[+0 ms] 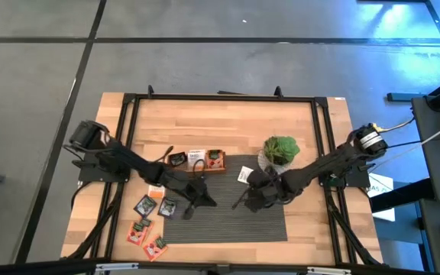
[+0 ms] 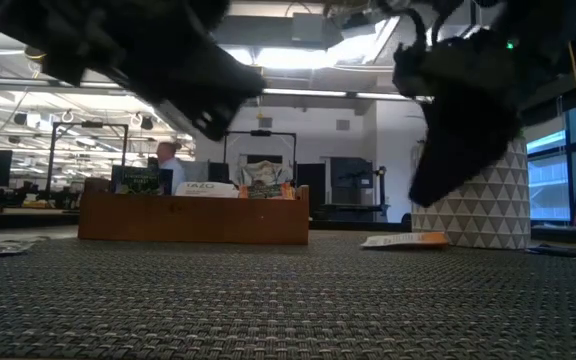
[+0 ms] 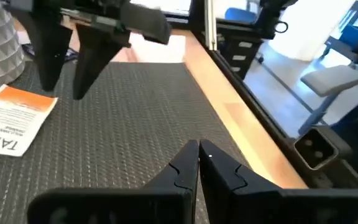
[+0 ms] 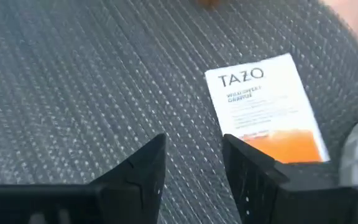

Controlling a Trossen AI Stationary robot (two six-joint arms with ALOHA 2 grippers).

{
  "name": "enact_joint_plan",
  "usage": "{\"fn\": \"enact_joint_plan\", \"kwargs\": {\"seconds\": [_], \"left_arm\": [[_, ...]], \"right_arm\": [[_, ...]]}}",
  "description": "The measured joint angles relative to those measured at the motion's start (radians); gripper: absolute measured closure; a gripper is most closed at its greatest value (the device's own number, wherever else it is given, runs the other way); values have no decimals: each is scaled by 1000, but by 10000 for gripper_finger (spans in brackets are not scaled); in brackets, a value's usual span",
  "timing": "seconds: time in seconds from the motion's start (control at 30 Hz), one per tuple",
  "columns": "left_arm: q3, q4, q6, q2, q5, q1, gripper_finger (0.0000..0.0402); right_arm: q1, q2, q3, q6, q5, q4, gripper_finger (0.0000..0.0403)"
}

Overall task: Pick & Place Tea
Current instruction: Put the white tea bag to the middle section of the wooden organizer

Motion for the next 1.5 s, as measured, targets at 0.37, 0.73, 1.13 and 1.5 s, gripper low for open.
{"fn": "enact_joint_plan", "kwargs": {"seconds": [0.37,0.73,1.13,1.5], "left_arm": [[83,-5,64,75,173,24,389],[83,-77,-2,68,215,24,389],[83,-87,18,68,207,24,389],[83,-98,20,68,204,24,389]], "right_arm": [[33,-4,67,-205,31,58,259],[22,0,156,-1128,39,-259,283],[-33,0,-21,-1379,39,-215,283],[-71,10,-97,-1508,28,-42,283]]}}
